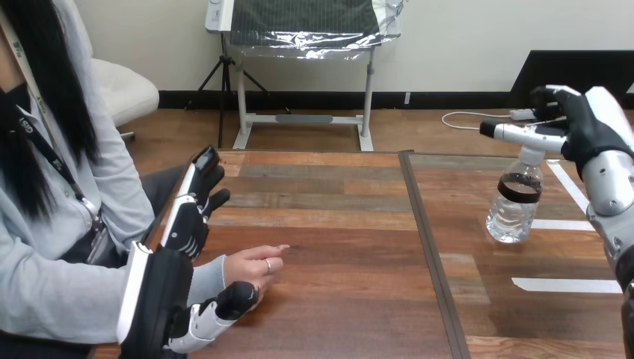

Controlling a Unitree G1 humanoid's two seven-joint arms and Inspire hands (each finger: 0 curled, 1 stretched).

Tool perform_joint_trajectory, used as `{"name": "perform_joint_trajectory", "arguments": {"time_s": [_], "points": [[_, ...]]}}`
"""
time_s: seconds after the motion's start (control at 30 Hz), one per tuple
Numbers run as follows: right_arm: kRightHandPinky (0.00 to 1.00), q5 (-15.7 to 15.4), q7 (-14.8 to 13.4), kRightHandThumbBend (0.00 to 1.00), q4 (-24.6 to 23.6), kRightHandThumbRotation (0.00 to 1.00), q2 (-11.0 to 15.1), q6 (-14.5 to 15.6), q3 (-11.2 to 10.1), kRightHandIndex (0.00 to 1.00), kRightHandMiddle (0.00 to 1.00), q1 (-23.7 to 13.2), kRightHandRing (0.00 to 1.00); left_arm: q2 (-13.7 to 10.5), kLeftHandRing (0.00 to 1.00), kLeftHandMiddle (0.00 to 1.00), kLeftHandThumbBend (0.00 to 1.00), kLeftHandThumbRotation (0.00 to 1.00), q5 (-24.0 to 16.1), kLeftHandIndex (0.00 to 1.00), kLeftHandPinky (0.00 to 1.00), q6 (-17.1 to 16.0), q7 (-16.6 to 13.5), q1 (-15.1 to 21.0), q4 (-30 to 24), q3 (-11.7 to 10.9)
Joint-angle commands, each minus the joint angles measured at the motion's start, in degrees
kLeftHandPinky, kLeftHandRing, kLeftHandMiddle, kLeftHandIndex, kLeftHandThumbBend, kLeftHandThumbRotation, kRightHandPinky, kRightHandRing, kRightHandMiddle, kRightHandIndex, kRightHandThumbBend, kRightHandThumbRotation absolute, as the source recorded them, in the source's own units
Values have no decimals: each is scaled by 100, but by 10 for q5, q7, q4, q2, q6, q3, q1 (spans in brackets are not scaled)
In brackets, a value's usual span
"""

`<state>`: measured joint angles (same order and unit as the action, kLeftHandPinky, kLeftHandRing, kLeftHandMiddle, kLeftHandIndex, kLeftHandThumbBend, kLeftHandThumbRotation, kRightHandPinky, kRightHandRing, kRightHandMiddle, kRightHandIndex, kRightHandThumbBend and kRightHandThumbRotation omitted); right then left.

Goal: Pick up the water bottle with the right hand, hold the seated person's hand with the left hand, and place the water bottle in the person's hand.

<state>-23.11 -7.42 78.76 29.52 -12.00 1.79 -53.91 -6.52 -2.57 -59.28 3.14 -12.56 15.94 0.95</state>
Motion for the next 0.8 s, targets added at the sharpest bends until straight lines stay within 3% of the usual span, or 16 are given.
{"name": "perform_joint_trajectory", "arguments": {"time_s": [0.0,0.77], "points": [[66,2,7,100,-2,51,-4,8,1,86,81,-27,77,-4,95,97,100,80,8,96,89,-4,4,14,-29,-2],[68,-7,27,100,0,53,-13,34,11,86,81,-6,77,2,93,95,100,79,8,94,88,-10,3,0,-44,-6]]}}
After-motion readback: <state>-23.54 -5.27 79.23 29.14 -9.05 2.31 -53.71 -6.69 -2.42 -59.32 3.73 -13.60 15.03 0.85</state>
